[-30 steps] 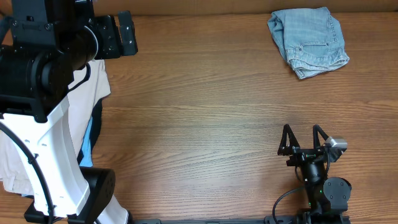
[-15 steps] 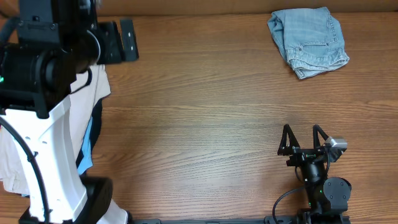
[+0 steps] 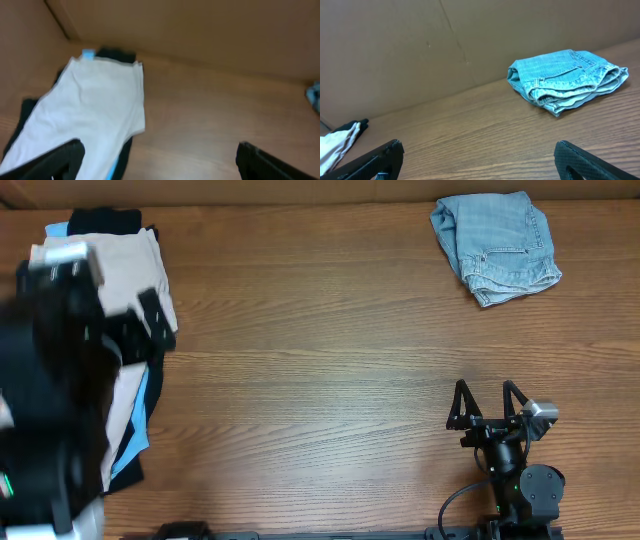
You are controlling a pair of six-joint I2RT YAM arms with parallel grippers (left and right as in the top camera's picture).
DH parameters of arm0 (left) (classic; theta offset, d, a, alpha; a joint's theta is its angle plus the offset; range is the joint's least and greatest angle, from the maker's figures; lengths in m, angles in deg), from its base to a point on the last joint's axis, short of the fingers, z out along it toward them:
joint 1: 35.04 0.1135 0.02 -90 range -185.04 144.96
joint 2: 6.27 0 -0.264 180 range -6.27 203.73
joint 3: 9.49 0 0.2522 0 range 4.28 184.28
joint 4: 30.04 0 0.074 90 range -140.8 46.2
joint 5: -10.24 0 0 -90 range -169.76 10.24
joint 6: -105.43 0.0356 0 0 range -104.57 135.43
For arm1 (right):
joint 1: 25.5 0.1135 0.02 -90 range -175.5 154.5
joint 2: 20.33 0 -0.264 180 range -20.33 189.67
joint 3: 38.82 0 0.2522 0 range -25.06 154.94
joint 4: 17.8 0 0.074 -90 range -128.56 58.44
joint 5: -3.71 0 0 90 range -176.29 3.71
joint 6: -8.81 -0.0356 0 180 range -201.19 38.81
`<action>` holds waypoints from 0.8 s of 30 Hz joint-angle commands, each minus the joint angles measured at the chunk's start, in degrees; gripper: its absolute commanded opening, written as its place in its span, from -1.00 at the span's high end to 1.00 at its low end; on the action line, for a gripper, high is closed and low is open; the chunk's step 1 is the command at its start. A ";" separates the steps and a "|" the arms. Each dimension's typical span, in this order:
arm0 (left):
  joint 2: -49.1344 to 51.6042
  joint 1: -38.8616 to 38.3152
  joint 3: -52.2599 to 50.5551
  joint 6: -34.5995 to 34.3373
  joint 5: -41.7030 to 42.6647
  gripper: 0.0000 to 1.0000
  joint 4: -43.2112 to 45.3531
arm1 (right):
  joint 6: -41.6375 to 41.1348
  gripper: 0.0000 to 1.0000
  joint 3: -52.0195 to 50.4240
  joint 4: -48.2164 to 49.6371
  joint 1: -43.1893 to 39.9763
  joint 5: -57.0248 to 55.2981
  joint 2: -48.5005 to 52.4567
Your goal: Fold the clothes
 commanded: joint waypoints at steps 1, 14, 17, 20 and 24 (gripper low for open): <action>-9.64 0.24 -14.27 1.27 1.22 -1.00 6.86 | 0.04 -1.00 -0.57 0.26 0.26 -0.55 -0.63; -47.17 0.33 -68.39 -5.46 2.93 -1.00 47.52 | 0.04 -1.00 -0.57 0.26 0.26 -0.55 -0.63; -51.52 0.33 -75.21 -6.95 2.93 -1.00 52.98 | 0.04 -1.00 -0.57 0.26 0.26 -0.55 -0.63; -55.25 0.33 -80.17 -6.88 2.78 -1.00 54.82 | 0.04 -1.00 -0.57 0.26 0.26 -0.57 -0.63; -58.38 0.37 -84.87 -6.67 1.70 -1.00 56.59 | 0.04 -1.00 -0.57 0.26 0.26 -0.57 -0.63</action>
